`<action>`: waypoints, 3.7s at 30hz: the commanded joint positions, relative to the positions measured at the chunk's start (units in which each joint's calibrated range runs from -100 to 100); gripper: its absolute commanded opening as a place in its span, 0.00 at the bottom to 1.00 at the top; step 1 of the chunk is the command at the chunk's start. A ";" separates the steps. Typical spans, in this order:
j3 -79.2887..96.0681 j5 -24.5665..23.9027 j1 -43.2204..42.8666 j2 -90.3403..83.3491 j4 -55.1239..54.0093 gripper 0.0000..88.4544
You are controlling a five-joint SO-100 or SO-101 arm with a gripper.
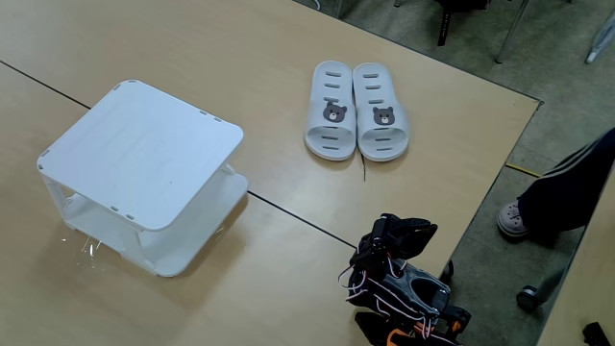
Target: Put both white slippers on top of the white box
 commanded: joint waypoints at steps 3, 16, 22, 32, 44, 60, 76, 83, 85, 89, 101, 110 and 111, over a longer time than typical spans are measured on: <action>0.09 0.42 -0.36 -0.06 0.00 0.01; 0.09 0.42 -0.36 -0.06 0.00 0.01; 0.09 0.42 -0.36 -0.06 0.00 0.01; 0.09 0.42 0.29 0.11 0.00 0.01; 0.09 0.42 0.70 41.50 0.35 0.01; -0.09 0.42 17.73 104.86 0.61 0.01; -18.77 0.42 43.80 126.82 0.61 0.19; -31.40 0.42 44.95 132.46 0.69 0.19; -35.01 0.42 44.87 135.32 0.69 0.19; -42.76 0.42 44.95 140.11 0.78 0.19; -69.56 0.42 45.52 143.14 25.71 0.19; -91.48 0.42 46.43 148.44 41.42 0.28; -93.01 0.42 46.59 148.53 43.83 0.28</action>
